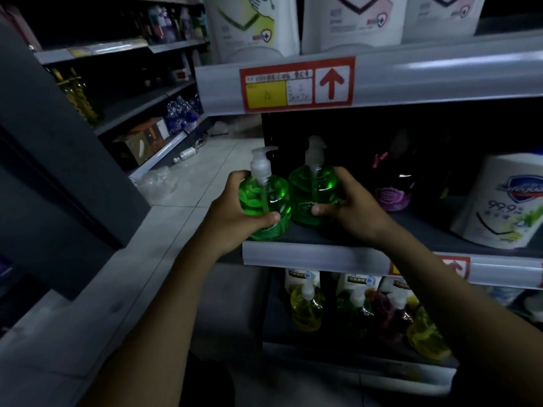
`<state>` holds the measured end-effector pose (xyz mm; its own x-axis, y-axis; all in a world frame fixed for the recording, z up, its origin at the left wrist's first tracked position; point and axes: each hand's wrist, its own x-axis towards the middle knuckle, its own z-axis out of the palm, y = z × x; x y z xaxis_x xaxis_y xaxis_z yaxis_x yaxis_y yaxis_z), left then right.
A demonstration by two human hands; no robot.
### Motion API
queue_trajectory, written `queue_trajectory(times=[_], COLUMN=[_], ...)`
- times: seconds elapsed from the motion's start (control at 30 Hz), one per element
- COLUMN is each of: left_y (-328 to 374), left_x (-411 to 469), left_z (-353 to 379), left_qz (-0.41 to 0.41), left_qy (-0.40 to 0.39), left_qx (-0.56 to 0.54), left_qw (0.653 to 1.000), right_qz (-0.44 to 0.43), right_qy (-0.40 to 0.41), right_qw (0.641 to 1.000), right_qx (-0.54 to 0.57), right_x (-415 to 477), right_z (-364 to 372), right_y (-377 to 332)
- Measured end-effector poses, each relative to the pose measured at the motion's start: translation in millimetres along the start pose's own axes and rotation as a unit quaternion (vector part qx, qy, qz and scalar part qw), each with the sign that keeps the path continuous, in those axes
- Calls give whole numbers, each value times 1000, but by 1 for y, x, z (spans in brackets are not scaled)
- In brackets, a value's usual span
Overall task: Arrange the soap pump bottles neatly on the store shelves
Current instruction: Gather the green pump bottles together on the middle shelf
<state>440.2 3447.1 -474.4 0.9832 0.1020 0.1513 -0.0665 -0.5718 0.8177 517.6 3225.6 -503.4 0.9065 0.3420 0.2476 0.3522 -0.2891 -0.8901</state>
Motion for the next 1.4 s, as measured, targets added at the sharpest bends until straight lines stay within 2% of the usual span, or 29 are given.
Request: queue_trajectory(times=[0.13,0.27,0.5,0.87,0.97,1.03,1.13,1.23,1.33,1.4], left_y=[0,2,5,7,12,16,19,14,-7,-26], left_x=[0,-2,-6,-13,-31,-47,-67,-82,-86,-83], left_z=[0,3,10,18,26,34,51,76,105,125], left_qz=[4,1,-3,-10,-4,36,127,171,170,164], left_qy=[2,10,48,69,86,142,179,102,-55,-174], left_qx=[2,0,34,58,66,143,281,339,325,302], left_qw=[1000,1000,998,996,994,979,934,919,929,923], right_qz=[39,28,79,13,-20,-66,-100,-89,-95,-104], right_qy=[7,-13,-66,-102,-36,40,74,48,66,83], right_qw=[999,999,994,993,987,968,933,925,923,919], right_qx=[24,26,35,-66,-153,-238,-337,-365,-366,-371], right_x=[23,43,61,52,32,10,-37,-85,-120,-134], right_z=[11,25,35,39,36,31,19,7,-7,-14], right_y=[2,1,1,-5,-9,-15,-22,-13,-6,-2])
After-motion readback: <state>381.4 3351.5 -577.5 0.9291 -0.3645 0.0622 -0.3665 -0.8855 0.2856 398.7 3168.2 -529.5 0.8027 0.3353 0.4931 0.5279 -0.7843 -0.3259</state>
